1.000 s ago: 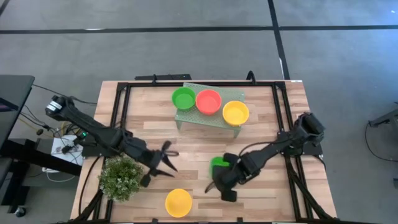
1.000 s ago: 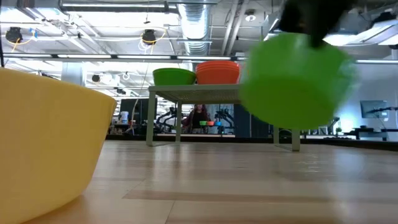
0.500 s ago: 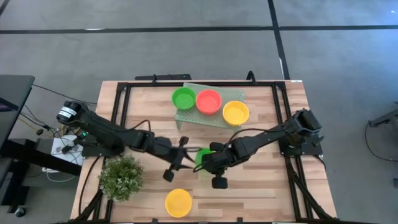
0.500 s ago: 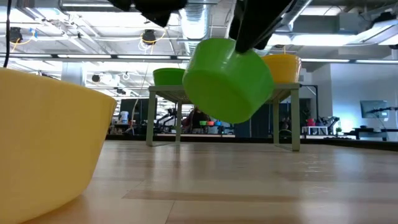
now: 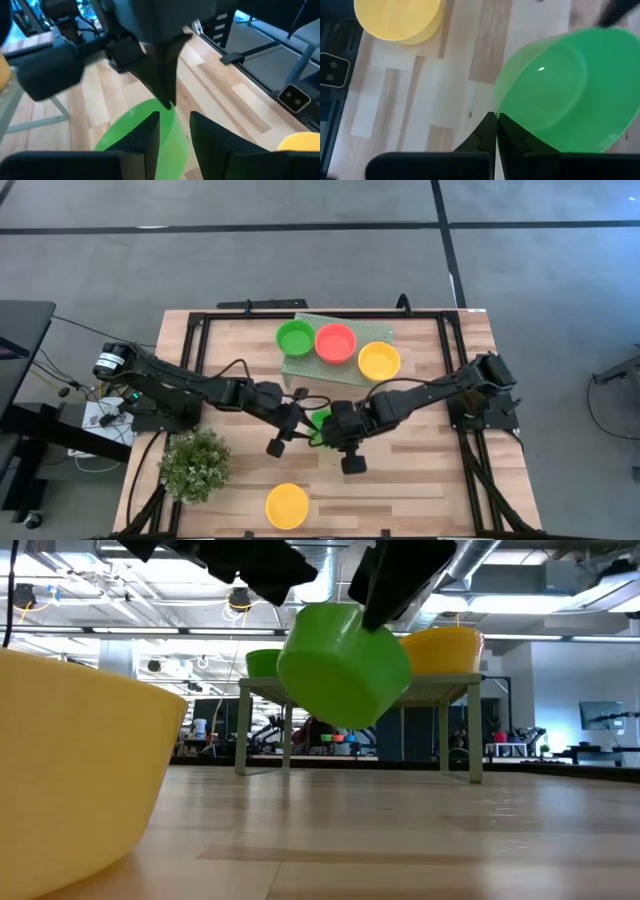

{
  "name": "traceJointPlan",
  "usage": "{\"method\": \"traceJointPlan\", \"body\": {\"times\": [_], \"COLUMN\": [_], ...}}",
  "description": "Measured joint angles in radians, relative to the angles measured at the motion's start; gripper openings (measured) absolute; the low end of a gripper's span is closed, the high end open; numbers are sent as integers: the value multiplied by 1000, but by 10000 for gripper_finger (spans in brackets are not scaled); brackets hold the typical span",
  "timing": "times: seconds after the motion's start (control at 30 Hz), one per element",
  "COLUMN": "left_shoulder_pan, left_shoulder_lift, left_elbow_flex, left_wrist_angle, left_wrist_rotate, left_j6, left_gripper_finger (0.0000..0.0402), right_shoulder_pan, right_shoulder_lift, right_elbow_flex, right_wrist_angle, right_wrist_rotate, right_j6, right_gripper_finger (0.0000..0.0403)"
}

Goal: Pick & Place Mini bowls
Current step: Stack the green bowl on top of the green bowls on the shelf

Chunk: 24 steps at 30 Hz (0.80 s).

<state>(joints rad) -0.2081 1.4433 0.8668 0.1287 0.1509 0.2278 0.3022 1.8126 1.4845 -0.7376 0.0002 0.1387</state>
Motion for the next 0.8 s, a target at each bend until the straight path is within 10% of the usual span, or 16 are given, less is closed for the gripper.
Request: {"method": "traceJointPlan", "body": {"times": [0.6, 0.8], "left_shoulder_pan": [17, 13], "left_shoulder_lift": [62, 62], "left_elbow_flex": [0, -1], "left_wrist_angle": [-41, -56], "left_wrist_rotate": [29, 37], "left_j6": [3, 39], "left_gripper_finger": [106, 46], "right_shoulder_pan": [-3, -17], "right_shoulder_lift": [1, 1], "right_elbow_flex": [115, 115], "right_wrist_angle": [-64, -43], "right_wrist_rotate": [-3, -3], "right_j6": [-18, -19], "right_gripper_finger": [0, 6]}}
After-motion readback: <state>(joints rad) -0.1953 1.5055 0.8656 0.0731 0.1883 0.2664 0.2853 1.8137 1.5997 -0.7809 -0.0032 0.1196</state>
